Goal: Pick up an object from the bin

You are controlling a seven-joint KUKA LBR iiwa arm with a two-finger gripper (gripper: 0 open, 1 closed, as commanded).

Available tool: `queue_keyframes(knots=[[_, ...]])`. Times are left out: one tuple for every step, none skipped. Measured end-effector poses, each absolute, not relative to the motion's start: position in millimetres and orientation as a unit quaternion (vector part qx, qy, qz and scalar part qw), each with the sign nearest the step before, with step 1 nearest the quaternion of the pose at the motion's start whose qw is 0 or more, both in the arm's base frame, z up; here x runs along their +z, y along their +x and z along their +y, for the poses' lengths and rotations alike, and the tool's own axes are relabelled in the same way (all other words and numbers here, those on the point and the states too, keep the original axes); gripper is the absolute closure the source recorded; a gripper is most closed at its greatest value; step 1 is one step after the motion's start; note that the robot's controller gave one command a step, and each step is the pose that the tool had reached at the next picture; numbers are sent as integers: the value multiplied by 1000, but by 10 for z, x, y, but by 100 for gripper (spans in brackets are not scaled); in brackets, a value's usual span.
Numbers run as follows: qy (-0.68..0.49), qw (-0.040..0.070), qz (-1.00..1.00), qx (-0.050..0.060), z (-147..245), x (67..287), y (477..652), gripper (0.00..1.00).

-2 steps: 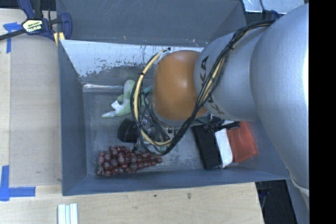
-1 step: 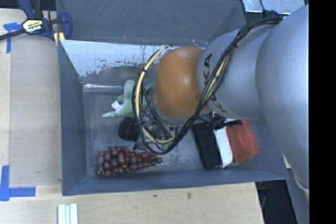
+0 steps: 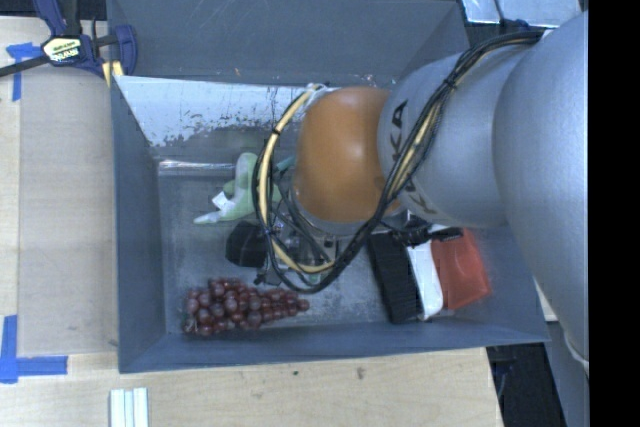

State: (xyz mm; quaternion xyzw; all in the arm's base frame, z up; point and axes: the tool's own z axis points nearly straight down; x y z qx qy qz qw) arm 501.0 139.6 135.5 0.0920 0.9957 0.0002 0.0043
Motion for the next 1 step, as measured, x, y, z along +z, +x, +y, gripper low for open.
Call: queue_keyframes(knots=[[92, 4, 996, 0, 1395, 1383, 5007, 100]])
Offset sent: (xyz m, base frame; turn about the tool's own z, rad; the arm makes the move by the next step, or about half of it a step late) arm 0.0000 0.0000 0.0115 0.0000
